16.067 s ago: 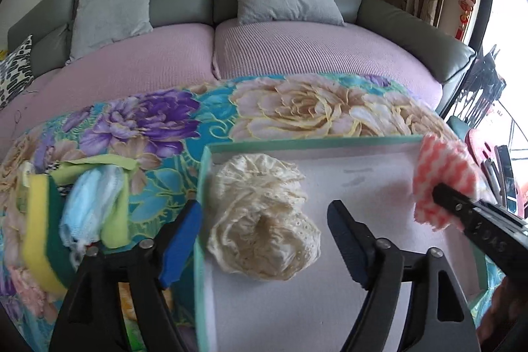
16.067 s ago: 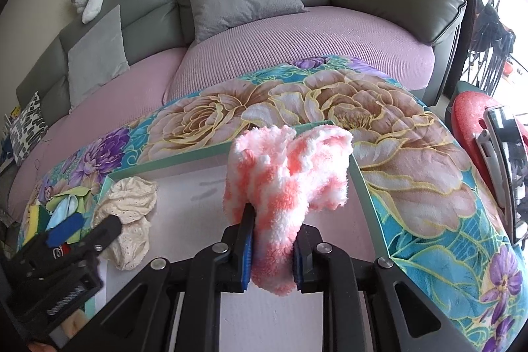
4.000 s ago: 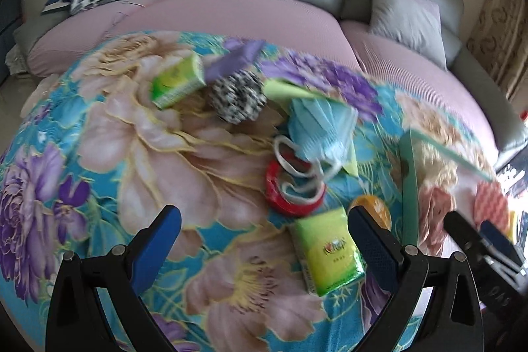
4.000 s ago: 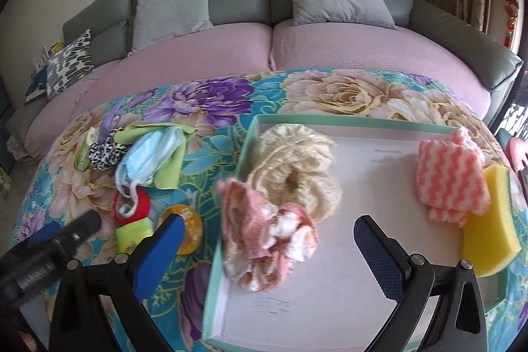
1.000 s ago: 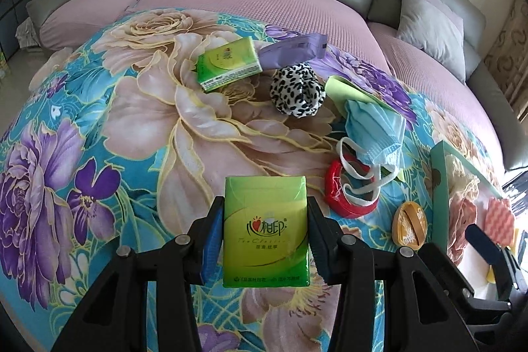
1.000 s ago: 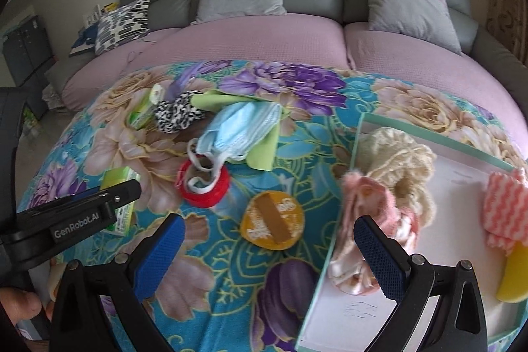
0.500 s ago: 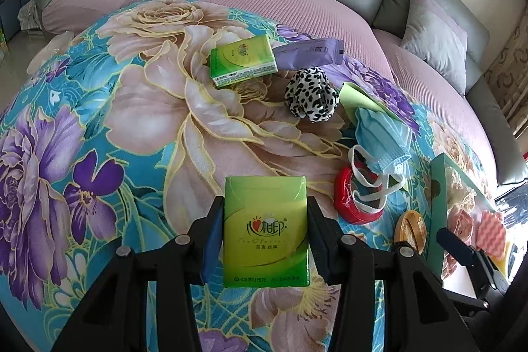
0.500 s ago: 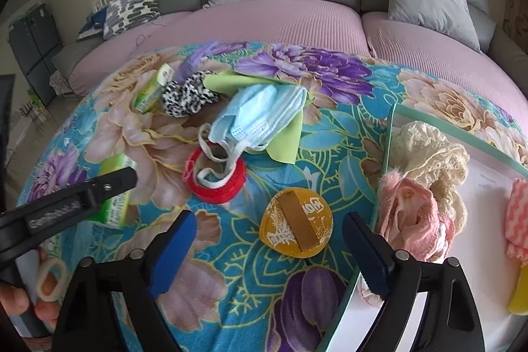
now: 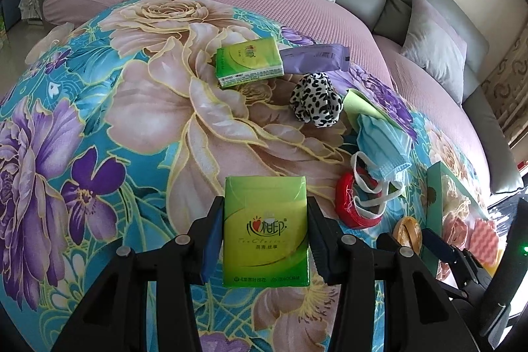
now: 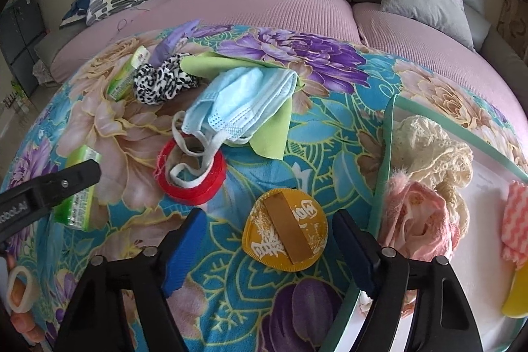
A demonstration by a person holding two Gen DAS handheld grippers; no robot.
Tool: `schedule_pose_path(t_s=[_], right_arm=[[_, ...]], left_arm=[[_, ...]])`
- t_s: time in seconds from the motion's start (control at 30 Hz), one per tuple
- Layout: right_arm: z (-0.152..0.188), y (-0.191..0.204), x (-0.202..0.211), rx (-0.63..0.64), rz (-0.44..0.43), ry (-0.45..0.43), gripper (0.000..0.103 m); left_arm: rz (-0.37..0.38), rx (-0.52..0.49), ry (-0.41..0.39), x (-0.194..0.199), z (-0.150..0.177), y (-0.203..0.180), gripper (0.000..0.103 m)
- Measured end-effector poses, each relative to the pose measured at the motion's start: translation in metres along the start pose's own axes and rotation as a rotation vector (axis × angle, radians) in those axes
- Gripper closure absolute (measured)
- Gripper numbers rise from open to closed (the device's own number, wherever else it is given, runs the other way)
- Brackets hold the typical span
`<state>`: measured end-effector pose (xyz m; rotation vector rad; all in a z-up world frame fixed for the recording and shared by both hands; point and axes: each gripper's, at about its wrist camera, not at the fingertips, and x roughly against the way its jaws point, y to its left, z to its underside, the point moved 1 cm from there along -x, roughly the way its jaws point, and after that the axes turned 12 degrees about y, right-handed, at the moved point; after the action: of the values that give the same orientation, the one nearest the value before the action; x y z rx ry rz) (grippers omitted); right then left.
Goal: Organize soft objects
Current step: 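Lower the right gripper onto the orange round tin and grasp it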
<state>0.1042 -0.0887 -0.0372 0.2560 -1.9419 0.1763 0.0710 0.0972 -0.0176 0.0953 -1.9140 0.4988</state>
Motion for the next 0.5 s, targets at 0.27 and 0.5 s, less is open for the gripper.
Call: schedule_pose_path(t_s=[0.27, 0.5], right_arm=[[-0.0012, 0.0029, -0.0028, 0.001, 0.002, 0.009, 0.033], [0.0017, 0.0055, -0.0014, 0.008, 0.002, 0.015, 0.034]], left_arm=[[0.003, -0.003, 0.004, -0.0008, 0.0002, -0.0008, 0.055], [-0.006, -0.008, 0.009, -0.0019, 0.0006, -0.0011, 0.055]])
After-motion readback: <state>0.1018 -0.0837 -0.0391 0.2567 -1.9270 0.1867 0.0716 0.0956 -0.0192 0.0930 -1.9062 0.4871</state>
